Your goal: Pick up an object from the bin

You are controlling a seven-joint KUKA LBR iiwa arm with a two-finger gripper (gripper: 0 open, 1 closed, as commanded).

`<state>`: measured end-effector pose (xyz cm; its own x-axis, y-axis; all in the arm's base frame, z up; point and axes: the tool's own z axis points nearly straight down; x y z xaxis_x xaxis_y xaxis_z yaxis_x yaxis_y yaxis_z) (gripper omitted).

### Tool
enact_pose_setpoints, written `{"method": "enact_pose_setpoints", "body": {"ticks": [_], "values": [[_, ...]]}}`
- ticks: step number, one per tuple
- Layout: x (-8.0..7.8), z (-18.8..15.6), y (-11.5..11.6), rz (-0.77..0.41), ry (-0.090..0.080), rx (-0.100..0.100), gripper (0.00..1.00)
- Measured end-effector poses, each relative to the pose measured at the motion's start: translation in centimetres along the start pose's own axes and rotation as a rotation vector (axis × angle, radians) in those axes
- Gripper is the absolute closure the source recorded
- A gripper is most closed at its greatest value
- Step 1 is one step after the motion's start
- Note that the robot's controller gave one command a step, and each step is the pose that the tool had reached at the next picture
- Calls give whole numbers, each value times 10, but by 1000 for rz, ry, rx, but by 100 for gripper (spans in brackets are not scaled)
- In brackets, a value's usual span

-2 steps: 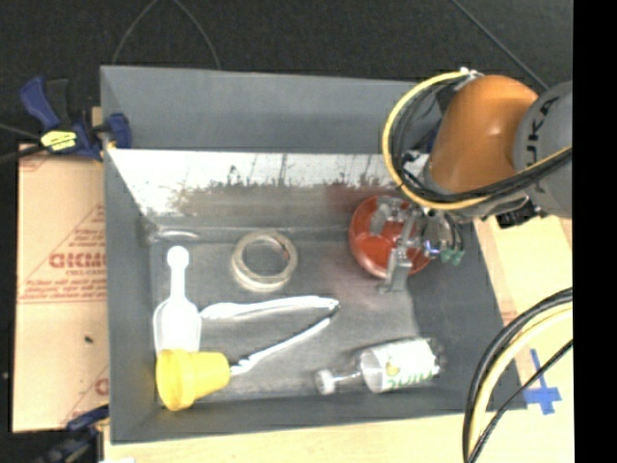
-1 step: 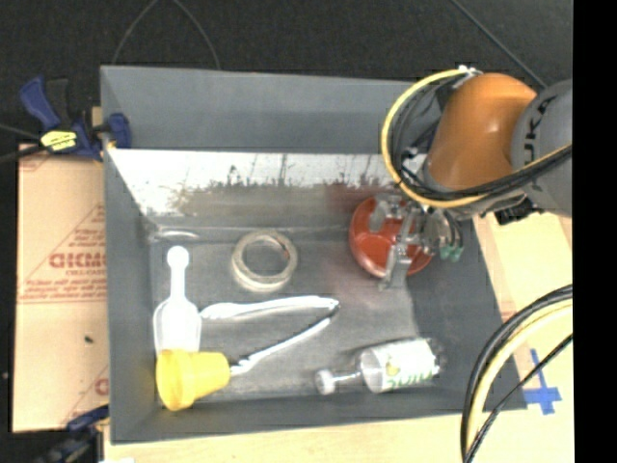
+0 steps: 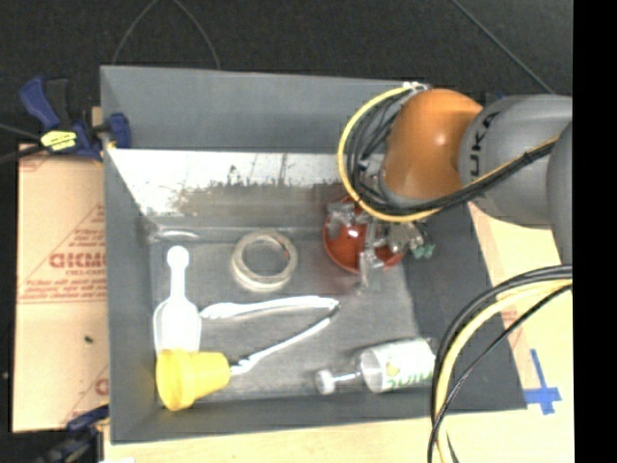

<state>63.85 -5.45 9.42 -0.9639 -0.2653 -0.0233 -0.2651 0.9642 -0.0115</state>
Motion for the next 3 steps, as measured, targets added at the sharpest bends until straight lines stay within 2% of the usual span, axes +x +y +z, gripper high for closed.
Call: {"method": "enact_pose_setpoints", "body": {"ticks": [1, 2, 3], "values": [[7, -21, -1, 40, 14, -8, 0], [13, 0, -19, -166, 4, -5, 0], [5, -62, -15, 36, -8, -1, 0]]}}
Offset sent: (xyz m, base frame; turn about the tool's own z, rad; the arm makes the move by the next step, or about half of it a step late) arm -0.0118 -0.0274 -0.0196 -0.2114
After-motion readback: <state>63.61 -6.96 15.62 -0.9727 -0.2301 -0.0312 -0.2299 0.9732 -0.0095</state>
